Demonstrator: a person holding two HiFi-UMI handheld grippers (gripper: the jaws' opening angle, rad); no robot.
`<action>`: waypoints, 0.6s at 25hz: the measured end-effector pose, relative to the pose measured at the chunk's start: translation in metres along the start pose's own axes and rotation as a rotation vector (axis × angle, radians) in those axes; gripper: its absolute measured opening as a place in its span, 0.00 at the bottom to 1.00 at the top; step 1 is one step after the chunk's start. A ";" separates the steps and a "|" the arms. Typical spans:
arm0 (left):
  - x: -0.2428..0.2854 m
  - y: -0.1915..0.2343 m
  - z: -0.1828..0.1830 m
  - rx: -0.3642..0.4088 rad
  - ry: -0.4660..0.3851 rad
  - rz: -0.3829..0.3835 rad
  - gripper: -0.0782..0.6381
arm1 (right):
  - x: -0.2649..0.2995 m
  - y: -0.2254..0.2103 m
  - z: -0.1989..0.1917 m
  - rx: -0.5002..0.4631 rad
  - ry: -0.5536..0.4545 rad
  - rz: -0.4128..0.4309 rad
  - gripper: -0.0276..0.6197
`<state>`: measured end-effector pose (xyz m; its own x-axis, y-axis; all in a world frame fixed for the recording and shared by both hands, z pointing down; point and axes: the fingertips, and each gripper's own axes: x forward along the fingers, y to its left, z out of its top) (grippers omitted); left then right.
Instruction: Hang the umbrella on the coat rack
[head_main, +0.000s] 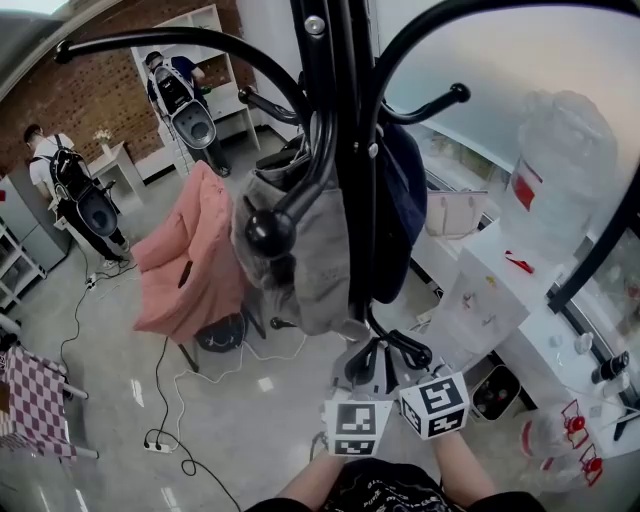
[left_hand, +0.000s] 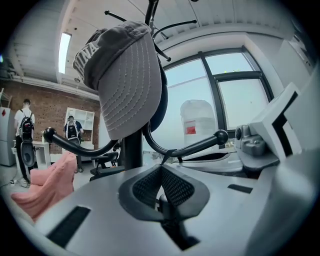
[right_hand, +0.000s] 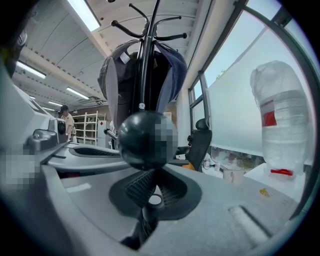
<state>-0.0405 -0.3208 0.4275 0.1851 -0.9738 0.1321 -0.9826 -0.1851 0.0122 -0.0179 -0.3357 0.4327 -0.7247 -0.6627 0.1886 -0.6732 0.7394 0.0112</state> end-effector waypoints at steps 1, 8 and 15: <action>0.000 -0.001 -0.002 0.003 0.003 -0.002 0.12 | -0.001 0.000 -0.002 0.008 0.003 0.001 0.05; 0.005 -0.003 -0.007 0.058 0.020 -0.023 0.12 | 0.004 0.005 -0.008 0.003 0.008 0.038 0.05; 0.004 -0.004 -0.011 0.050 0.007 -0.072 0.12 | 0.004 0.006 -0.013 0.005 -0.004 0.046 0.05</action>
<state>-0.0356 -0.3225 0.4388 0.2551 -0.9568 0.1396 -0.9649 -0.2613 -0.0274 -0.0228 -0.3327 0.4464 -0.7557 -0.6283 0.1845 -0.6396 0.7687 -0.0023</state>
